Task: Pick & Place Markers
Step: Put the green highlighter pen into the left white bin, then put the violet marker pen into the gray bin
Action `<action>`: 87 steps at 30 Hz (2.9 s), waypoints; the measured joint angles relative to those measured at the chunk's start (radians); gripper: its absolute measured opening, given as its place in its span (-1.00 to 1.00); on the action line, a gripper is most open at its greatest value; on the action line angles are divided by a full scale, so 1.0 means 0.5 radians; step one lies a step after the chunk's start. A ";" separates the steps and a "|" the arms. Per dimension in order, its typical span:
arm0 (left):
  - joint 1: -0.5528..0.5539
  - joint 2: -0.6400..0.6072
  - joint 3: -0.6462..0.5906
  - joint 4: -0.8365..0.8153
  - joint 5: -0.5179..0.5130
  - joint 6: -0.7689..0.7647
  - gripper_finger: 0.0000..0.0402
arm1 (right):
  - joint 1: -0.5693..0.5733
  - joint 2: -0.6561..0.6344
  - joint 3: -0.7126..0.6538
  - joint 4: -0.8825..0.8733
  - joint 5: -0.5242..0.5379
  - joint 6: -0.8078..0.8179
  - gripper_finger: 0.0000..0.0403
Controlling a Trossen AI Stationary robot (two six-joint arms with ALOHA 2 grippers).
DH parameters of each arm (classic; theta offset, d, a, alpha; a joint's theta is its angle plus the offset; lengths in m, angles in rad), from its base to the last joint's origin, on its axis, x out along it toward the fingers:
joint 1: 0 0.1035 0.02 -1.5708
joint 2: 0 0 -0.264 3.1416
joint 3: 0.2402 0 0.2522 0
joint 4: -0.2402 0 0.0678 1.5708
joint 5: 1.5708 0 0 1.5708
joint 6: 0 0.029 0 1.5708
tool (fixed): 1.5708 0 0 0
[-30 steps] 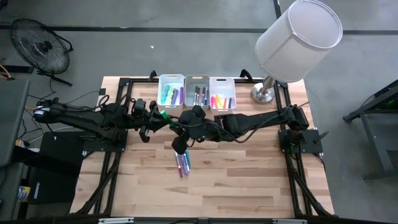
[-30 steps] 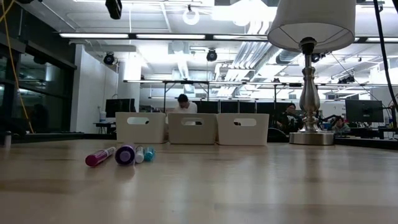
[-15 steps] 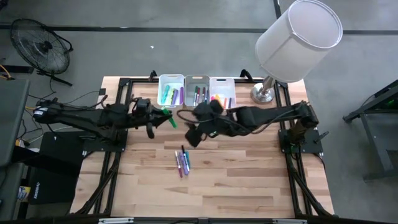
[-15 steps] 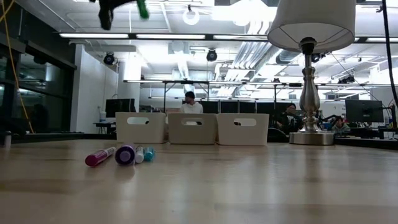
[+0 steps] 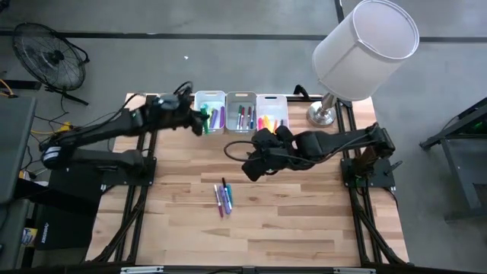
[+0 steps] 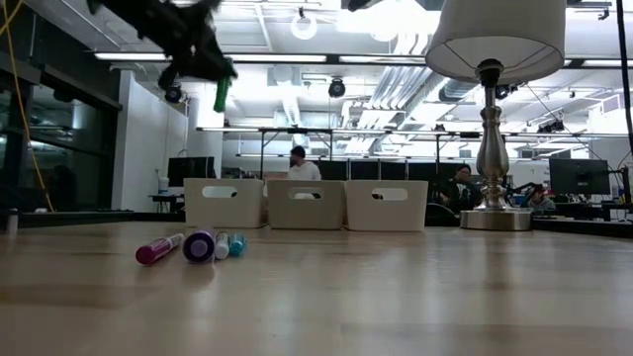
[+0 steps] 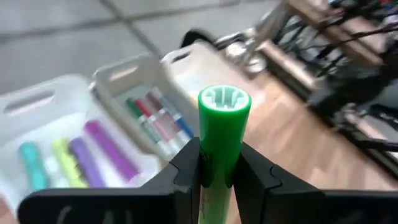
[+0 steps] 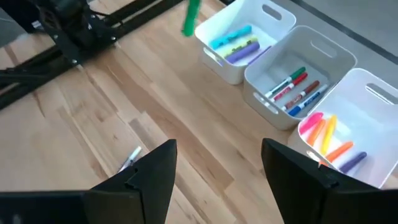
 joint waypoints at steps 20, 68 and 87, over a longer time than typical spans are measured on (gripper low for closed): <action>0.792 1.304 0.769 -0.647 0.390 -0.037 -0.71 | 0.120 0.000 0.000 -0.638 0.057 0.138 0.11; 0.787 1.549 1.016 -0.827 0.221 0.066 0.04 | -0.127 0.001 0.000 -0.713 0.251 0.042 0.11; 0.523 1.100 0.997 -0.935 0.003 0.175 0.04 | -0.048 0.003 -0.463 -0.395 0.147 0.204 0.11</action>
